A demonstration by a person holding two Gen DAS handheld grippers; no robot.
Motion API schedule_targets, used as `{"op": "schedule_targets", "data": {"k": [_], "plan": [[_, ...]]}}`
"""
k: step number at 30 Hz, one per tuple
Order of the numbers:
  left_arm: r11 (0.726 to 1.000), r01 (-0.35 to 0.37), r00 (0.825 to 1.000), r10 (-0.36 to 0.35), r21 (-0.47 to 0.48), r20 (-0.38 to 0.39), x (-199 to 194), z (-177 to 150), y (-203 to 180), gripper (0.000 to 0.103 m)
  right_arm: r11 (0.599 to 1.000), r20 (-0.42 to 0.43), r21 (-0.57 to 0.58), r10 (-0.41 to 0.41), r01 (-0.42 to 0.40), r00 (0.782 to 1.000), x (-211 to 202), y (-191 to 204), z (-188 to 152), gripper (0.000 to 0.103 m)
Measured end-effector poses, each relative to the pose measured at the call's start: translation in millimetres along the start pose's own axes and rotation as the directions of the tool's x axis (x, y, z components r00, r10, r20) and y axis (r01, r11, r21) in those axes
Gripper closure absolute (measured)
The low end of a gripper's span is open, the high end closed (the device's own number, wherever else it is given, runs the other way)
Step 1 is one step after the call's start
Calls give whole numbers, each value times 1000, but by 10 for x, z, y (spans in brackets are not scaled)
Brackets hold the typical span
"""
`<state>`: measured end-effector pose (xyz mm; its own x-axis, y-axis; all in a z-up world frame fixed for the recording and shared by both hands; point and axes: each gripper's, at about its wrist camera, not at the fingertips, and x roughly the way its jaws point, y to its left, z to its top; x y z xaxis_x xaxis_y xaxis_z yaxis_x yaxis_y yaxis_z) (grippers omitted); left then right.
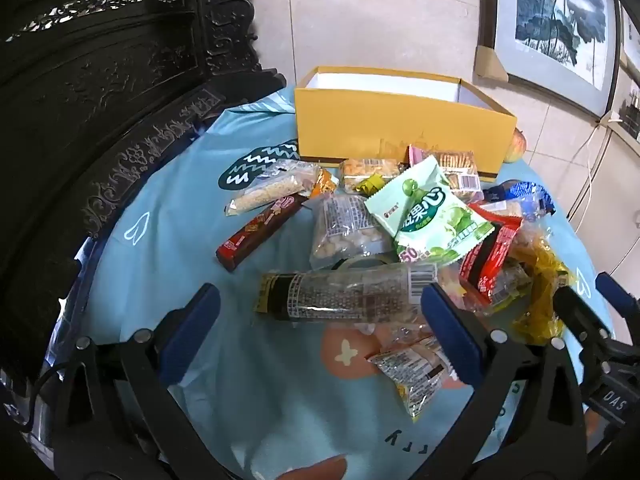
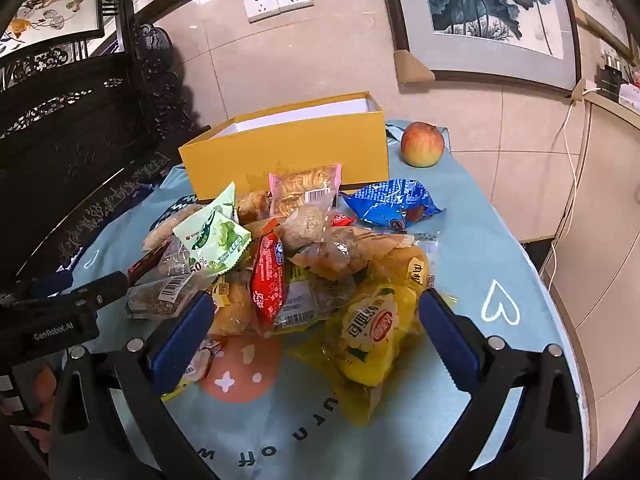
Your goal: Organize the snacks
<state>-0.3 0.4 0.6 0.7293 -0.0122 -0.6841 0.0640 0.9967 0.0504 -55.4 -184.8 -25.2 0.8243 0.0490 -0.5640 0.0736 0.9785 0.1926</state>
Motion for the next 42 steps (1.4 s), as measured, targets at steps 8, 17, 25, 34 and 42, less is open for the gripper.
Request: {"op": "schedule_targets", "data": {"k": [8,17,25,34,42], "plan": [[1000,6,1000,-7,-2,-11,-9,61,-14,2,1000,-5,-1,0,0,1000,15,19,-1,1],[1000,10,1000,-10,-2,-1,-27,33,-32,2,1000,-9,-13,-1,1,1000,39,43,-2,1],[1000,11,1000,-11,-3,-1,-22,31,-31,2,1000,-12,-16,-1,1,1000,30,39,10,1],[1000,14,1000,-14,-2,-2,-29,32,-40,2,1000,-12,-15,-1,1,1000,31,39,6,1],[1000,19,1000,-19,-7,-3,-32,30,-39,2,1000,-16,-18,0,0,1000,41,45,3,1]]}}
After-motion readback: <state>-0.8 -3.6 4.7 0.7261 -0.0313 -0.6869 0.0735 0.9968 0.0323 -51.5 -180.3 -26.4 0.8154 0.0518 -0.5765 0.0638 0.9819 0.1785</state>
